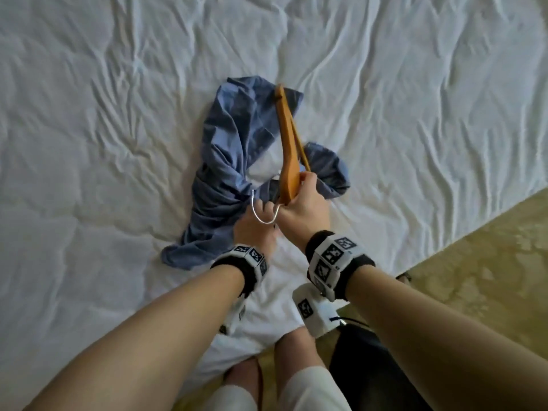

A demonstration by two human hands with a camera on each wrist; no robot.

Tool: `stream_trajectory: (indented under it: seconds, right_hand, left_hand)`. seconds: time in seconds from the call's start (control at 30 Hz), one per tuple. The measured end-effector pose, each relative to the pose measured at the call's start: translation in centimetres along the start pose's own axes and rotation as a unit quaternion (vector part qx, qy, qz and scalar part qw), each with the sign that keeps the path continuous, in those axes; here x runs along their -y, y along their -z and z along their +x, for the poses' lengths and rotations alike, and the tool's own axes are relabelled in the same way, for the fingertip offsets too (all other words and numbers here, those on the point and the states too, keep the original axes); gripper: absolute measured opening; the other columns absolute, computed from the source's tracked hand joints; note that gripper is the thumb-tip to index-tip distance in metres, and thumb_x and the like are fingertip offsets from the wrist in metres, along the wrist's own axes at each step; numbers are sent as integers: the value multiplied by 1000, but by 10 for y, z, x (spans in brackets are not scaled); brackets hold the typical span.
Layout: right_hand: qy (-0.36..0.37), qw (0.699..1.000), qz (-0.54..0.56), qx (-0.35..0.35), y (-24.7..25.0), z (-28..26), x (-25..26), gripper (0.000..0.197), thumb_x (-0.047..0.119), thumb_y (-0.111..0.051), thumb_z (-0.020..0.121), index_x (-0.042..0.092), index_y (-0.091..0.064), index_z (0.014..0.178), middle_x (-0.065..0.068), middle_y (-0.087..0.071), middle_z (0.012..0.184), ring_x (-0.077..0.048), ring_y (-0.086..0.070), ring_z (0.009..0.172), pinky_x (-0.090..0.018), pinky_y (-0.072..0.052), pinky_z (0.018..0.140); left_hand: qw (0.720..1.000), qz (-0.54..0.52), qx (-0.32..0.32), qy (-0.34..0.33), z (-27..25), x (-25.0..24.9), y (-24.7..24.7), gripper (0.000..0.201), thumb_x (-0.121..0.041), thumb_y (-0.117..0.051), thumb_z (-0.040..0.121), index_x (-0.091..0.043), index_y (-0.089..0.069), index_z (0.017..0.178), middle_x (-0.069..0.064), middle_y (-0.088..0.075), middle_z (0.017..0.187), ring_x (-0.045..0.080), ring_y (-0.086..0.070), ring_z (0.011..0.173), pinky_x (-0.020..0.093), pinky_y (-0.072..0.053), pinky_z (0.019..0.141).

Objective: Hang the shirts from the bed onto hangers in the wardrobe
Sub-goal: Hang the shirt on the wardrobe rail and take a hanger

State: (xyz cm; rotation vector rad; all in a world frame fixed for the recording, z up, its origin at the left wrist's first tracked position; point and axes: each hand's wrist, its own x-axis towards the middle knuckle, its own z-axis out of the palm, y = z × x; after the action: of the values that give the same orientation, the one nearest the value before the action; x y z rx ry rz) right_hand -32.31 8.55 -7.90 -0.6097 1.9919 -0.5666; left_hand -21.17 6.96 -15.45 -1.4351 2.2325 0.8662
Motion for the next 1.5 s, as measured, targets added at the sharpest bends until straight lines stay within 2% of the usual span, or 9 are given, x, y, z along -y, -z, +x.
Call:
stream_trajectory:
  seconds: [0.17,0.33,0.5,0.67,0.87,1.0,1.2,1.33,1.5]
  right_hand:
    - [-6,999,-23,24,3,0,0,45,26,-68,83,21,-38,115,1,-61,79,-16,-61,66,-28,-42,50]
    - [8,998,-25,64,22,-19,11,33,26,-67,80,27,-48,107,3,-67,88,-16,-64,76,-32,-53,65]
    - [84,987,-45,129,36,-60,43,36,35,-72,82,23,-56,111,5,-65,91,-12,-60,80,-23,-44,68]
    - [112,979,-40,168,51,-95,94,26,22,-72,81,21,-56,102,2,-63,84,-19,-62,73,-31,-53,65]
    - [187,969,-81,138,81,-136,176,35,9,-73,72,19,-58,102,-11,-69,98,-26,-68,84,-48,-58,80]
    - [264,949,-126,116,103,-167,245,32,8,-74,77,19,-55,100,-6,-65,93,-25,-65,87,-35,-56,74]
    - [371,900,-229,22,147,-219,334,34,19,-74,80,10,-60,110,-6,-63,88,-30,-65,83,-41,-54,77]
    - [453,849,-265,-60,178,-255,383,51,50,-64,78,5,-61,104,-7,-62,86,-28,-57,78,-34,-46,73]
    - [472,795,-361,-120,201,-272,424,37,35,-70,86,12,-58,112,-7,-65,100,-30,-62,93,-39,-50,84]
  left_hand:
    - [988,99,39,-109,-6,11,24,21,-13,-46,97,-5,-63,107,15,-64,111,34,-61,106,45,-50,90]
    - [980,4,12,-199,-39,11,63,19,-20,-61,89,-7,-68,101,13,-67,95,34,-64,87,41,-51,72]
    - [977,-110,33,-181,-89,5,116,34,-32,-52,93,-10,-67,115,12,-68,110,29,-62,103,37,-50,89]
    - [956,-255,75,-125,-129,2,188,17,-34,-66,91,-19,-68,98,0,-68,90,18,-66,87,23,-48,76]
    - [914,-384,-9,-133,-161,-8,329,12,-12,-61,93,-9,-61,81,-4,-57,73,0,-53,68,18,-39,71]
    - [896,-398,-84,-180,-188,-13,412,17,-1,-55,95,-8,-57,79,0,-52,72,-2,-48,62,13,-38,64]
    - [889,-326,-202,-250,-248,-4,525,16,-7,-56,98,-9,-56,81,-1,-49,74,4,-46,69,17,-36,69]
    - [905,-225,-232,-278,-284,10,566,17,-13,-56,99,-17,-57,82,-15,-57,74,0,-51,72,12,-39,75]
    - [922,-77,-266,-270,-313,19,584,18,-25,-55,100,-26,-57,83,-8,-56,72,3,-47,66,14,-39,68]
